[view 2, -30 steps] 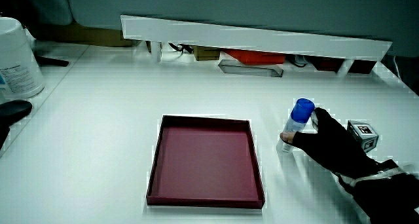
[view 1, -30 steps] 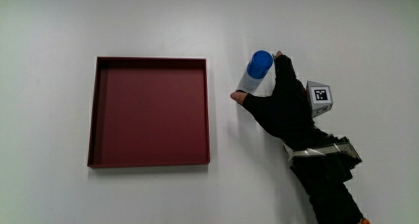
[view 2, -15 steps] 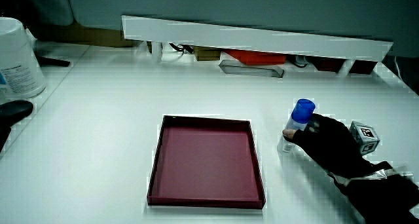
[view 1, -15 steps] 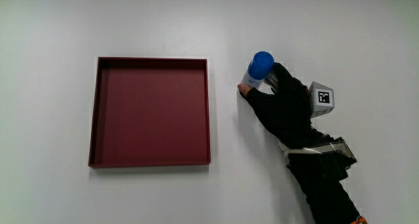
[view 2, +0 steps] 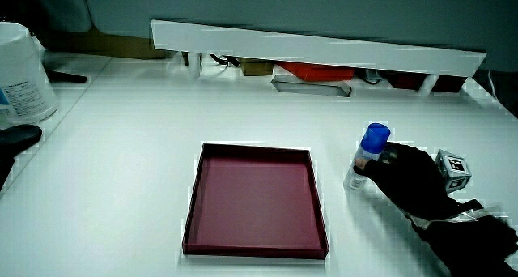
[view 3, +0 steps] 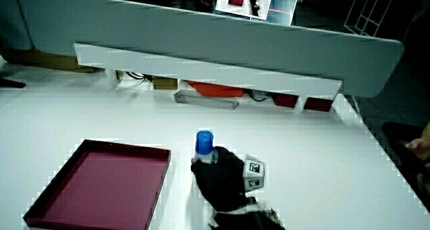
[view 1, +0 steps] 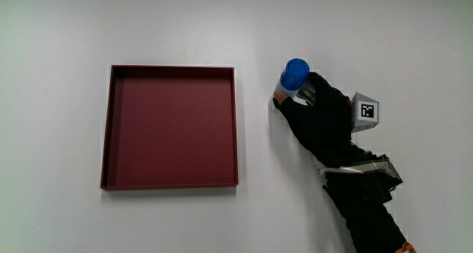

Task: Pick glue from desk

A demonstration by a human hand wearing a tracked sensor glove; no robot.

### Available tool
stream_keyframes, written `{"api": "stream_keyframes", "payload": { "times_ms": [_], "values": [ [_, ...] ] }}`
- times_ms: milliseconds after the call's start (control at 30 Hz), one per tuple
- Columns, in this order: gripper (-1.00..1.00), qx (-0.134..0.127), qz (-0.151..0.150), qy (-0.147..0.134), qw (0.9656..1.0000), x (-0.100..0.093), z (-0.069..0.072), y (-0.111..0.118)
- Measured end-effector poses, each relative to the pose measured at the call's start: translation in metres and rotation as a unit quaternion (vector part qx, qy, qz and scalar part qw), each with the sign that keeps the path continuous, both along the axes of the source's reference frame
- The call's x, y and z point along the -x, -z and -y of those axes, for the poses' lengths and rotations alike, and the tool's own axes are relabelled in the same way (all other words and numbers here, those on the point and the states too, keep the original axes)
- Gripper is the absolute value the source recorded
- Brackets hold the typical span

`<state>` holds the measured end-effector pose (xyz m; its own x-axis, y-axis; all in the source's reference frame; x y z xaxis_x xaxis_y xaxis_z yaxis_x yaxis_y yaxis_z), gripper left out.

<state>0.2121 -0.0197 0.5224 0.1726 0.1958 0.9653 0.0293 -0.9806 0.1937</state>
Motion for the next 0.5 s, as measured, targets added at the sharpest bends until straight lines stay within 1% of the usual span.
{"api": "stream_keyframes", "payload": {
  "times_ms": [33,100,200,267,333,367,400,433,467,500],
  "values": [
    [1.0,-0.008,-0.009,0.005,0.9999,0.001,0.002,0.004],
    [1.0,-0.016,-0.012,0.011,0.9997,0.004,0.005,0.014],
    [1.0,-0.042,-0.001,0.024,0.9988,0.012,0.008,0.031],
    [1.0,-0.047,-0.002,0.035,0.9983,0.015,0.011,0.036],
    [1.0,-0.059,0.005,0.043,0.9974,0.022,0.014,0.044],
    [1.0,-0.058,0.012,0.047,0.9971,0.027,0.015,0.048],
    [1.0,-0.068,0.018,0.055,0.996,0.031,0.017,0.052],
    [1.0,-0.073,0.017,0.059,0.9955,0.035,0.018,0.054],
    [1.0,-0.073,0.023,0.066,0.9948,0.04,0.02,0.058],
    [1.0,-0.08,0.039,0.071,0.9935,0.047,0.021,0.063]
  ]
}}
